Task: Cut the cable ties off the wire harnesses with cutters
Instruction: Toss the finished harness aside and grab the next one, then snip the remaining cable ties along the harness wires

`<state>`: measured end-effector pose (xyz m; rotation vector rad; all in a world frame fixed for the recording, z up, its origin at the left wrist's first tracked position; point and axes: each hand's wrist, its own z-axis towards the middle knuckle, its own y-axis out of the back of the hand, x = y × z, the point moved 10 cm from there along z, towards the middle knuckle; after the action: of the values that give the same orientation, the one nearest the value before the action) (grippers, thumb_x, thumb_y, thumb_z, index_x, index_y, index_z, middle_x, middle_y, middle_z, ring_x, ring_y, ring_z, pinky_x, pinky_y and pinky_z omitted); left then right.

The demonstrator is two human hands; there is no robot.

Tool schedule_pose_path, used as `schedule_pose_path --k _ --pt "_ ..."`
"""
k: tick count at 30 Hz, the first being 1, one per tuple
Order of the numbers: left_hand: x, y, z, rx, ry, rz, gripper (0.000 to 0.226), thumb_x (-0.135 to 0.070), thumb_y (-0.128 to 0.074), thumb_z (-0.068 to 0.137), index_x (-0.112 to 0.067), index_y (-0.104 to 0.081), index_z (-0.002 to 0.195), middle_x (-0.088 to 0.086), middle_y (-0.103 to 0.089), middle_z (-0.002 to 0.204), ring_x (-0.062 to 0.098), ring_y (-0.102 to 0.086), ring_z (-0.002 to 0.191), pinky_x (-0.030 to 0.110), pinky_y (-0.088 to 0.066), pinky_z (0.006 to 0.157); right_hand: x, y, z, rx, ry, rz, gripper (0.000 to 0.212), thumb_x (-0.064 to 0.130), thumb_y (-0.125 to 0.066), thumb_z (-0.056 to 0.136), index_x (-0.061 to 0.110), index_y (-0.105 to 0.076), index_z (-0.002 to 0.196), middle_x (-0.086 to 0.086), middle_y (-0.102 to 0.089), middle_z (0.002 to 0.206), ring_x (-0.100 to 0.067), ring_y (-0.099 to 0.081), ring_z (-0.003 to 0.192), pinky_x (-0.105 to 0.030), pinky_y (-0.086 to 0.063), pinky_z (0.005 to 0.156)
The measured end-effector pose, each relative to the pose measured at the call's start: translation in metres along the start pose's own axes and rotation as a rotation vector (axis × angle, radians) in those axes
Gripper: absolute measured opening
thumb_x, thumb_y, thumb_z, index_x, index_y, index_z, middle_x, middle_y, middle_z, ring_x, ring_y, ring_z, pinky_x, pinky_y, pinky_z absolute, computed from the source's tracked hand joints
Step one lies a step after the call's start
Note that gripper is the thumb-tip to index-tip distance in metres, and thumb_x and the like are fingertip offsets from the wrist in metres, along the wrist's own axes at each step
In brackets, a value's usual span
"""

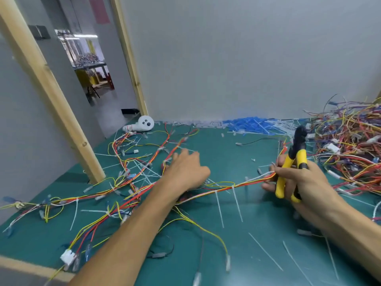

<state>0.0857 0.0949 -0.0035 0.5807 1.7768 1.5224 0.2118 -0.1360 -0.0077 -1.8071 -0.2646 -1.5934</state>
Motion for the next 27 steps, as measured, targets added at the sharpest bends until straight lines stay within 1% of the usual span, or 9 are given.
schedule_pose_path --k 5,8,11,15,20,22,24,26,27 --pt "0.024 0.007 0.025 -0.04 -0.103 0.0 0.038 -0.042 -0.054 0.095 -0.025 -0.06 0.129 0.003 -0.049 0.132 0.026 -0.045 0.132 0.046 -0.039 0.11 0.026 0.022 0.005 -0.12 0.112 0.073 0.032 -0.011 -0.052 0.099 0.018 -0.055 0.087 -0.001 -0.056 0.074 -0.01 -0.062 0.059 -0.027 -0.058 0.054" --pt "0.053 0.014 0.022 -0.111 -0.204 0.0 0.036 -0.036 -0.06 0.098 -0.026 -0.06 0.132 -0.002 -0.051 0.132 0.02 -0.045 0.131 0.043 -0.038 0.112 0.038 0.039 0.007 -0.204 0.155 0.205 0.039 -0.014 -0.045 0.098 0.021 -0.047 0.083 0.001 -0.049 0.066 -0.009 -0.047 0.048 -0.02 -0.045 0.045" --pt "0.068 0.019 0.015 -0.187 -0.32 -0.016 0.035 -0.035 -0.059 0.102 -0.023 -0.06 0.135 -0.006 -0.051 0.132 0.015 -0.044 0.13 0.043 -0.037 0.112 0.045 0.045 0.007 -0.238 0.183 0.188 0.042 -0.014 -0.04 0.097 0.023 -0.041 0.08 0.001 -0.039 0.065 -0.01 -0.033 0.05 -0.019 -0.033 0.042" --pt "0.071 0.024 0.015 -0.224 -0.374 0.019 0.031 -0.041 -0.051 0.105 -0.03 -0.059 0.133 -0.013 -0.05 0.13 0.009 -0.044 0.126 0.045 -0.04 0.104 0.047 0.029 0.003 -0.168 0.21 0.03 0.04 -0.016 -0.042 0.097 0.02 -0.044 0.081 -0.004 -0.045 0.076 -0.012 -0.031 0.053 -0.019 -0.035 0.041" --pt "0.083 0.026 0.018 -0.196 -0.273 0.004 0.034 -0.036 -0.055 0.103 -0.025 -0.056 0.136 -0.005 -0.049 0.137 0.016 -0.044 0.133 0.042 -0.037 0.109 0.049 0.021 -0.002 -0.101 0.201 0.002 0.04 -0.019 -0.038 0.095 0.017 -0.046 0.079 -0.009 -0.054 0.087 -0.014 -0.03 0.055 -0.019 -0.037 0.039" --pt "0.068 0.026 0.013 -0.222 -0.285 0.04 0.036 -0.033 -0.06 0.099 -0.026 -0.057 0.134 -0.005 -0.051 0.135 0.017 -0.046 0.131 0.041 -0.038 0.109 0.044 0.018 -0.002 -0.079 0.171 -0.031 0.04 -0.018 -0.038 0.095 0.017 -0.049 0.078 -0.018 -0.049 0.092 -0.011 -0.032 0.051 -0.018 -0.035 0.037" --pt "0.042 0.031 0.005 -0.304 -0.311 0.097 0.037 -0.032 -0.063 0.094 -0.027 -0.059 0.131 -0.006 -0.055 0.133 0.018 -0.047 0.13 0.04 -0.036 0.11 0.039 0.013 -0.001 -0.038 0.142 -0.065 0.039 -0.016 -0.041 0.096 0.016 -0.052 0.078 -0.017 -0.045 0.094 -0.011 -0.031 0.05 -0.018 -0.033 0.038" --pt "0.006 0.034 -0.001 -0.336 -0.361 0.025 0.031 -0.03 -0.062 0.093 -0.026 -0.063 0.124 -0.005 -0.06 0.124 0.017 -0.053 0.121 0.039 -0.038 0.108 0.036 0.009 0.001 0.025 0.113 -0.013 0.036 -0.014 -0.044 0.096 0.018 -0.052 0.081 -0.016 -0.052 0.094 -0.011 -0.031 0.05 -0.018 -0.03 0.038" --pt "-0.017 0.029 -0.004 -0.286 -0.411 -0.066 0.026 -0.03 -0.062 0.094 -0.024 -0.065 0.119 -0.004 -0.062 0.116 0.017 -0.057 0.112 0.038 -0.043 0.103 0.037 0.008 0.001 0.052 0.104 0.024 0.034 -0.012 -0.046 0.096 0.019 -0.051 0.082 -0.012 -0.058 0.095 -0.01 -0.033 0.05 -0.018 -0.03 0.039"
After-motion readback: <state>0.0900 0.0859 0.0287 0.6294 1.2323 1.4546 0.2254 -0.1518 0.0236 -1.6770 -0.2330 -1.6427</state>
